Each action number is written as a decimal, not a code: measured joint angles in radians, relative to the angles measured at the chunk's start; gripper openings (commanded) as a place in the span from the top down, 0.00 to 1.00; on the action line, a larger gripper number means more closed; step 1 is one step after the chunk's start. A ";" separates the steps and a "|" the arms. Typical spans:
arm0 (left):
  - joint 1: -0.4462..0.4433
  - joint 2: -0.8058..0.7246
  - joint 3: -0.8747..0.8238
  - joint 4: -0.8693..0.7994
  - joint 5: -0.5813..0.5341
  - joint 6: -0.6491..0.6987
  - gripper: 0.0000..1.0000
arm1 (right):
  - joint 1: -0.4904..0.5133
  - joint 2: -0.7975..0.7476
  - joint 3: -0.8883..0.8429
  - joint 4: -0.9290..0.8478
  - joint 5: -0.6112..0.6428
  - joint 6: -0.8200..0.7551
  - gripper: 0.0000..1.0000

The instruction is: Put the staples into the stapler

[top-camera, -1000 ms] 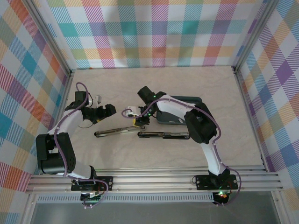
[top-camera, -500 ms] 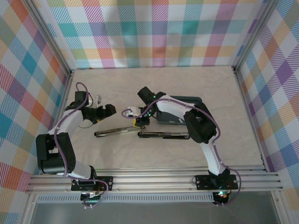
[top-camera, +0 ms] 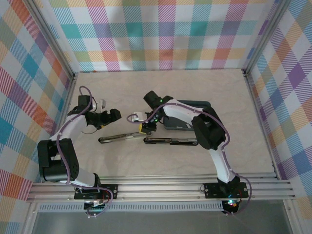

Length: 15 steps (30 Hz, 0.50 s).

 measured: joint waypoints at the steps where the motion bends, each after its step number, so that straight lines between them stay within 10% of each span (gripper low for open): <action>1: 0.000 0.000 0.000 0.000 0.000 0.000 0.07 | 0.000 0.000 0.007 -0.001 -0.003 0.000 0.85; 15: 0.000 0.000 0.000 0.000 0.000 0.003 0.07 | 0.000 0.005 0.023 0.005 -0.014 0.000 0.85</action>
